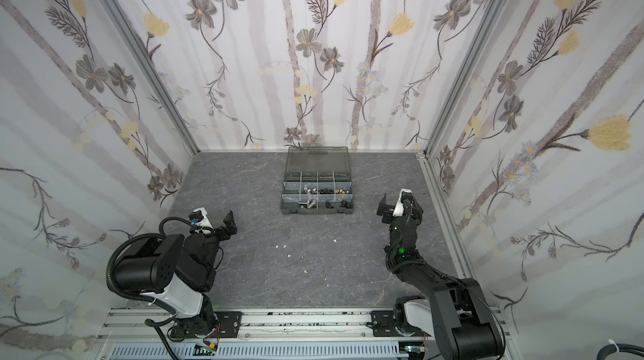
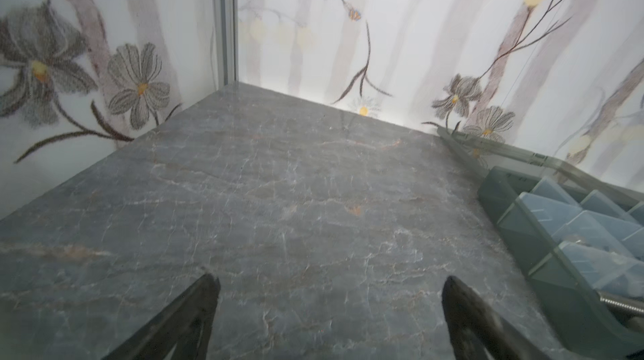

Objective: Sort the screws and nuts into containers
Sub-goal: Reset both arms

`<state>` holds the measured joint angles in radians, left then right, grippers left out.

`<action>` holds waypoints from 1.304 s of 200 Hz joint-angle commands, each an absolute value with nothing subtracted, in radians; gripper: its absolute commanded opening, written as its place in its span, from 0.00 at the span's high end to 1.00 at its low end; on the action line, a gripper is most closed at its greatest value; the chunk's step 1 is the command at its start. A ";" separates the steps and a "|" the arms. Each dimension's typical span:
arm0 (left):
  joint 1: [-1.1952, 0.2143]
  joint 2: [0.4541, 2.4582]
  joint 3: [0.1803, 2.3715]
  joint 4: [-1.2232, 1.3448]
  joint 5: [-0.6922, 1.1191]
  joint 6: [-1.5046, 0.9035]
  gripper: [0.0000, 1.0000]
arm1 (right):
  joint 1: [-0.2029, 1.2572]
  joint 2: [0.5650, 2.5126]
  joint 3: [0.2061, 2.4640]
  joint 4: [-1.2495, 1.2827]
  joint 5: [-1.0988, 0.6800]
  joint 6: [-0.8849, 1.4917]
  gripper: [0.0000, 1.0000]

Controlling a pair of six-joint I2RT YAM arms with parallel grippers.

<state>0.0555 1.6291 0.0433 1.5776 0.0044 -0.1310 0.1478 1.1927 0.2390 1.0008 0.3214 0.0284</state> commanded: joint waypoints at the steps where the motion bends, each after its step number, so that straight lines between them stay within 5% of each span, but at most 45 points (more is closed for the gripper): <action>1: 0.061 1.625 0.052 1.738 0.020 -0.128 0.00 | 0.144 1.202 0.239 1.059 0.326 -0.011 0.00; 45: 0.010 1.585 0.246 1.324 -0.009 -0.064 0.00 | 0.117 1.235 0.208 1.090 0.301 -0.011 0.00; 176: 0.005 1.586 0.249 1.323 -0.011 -0.060 0.00 | 0.057 1.509 0.169 1.378 0.189 0.028 0.00; 261: 0.005 1.586 0.246 1.323 -0.012 -0.060 0.00 | 0.043 1.503 0.208 1.288 0.166 0.039 0.01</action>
<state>0.0051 1.5883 0.2428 1.3113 -0.0040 -0.0597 0.0429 1.5040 0.2039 1.2697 0.1814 0.0341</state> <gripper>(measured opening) 0.998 0.995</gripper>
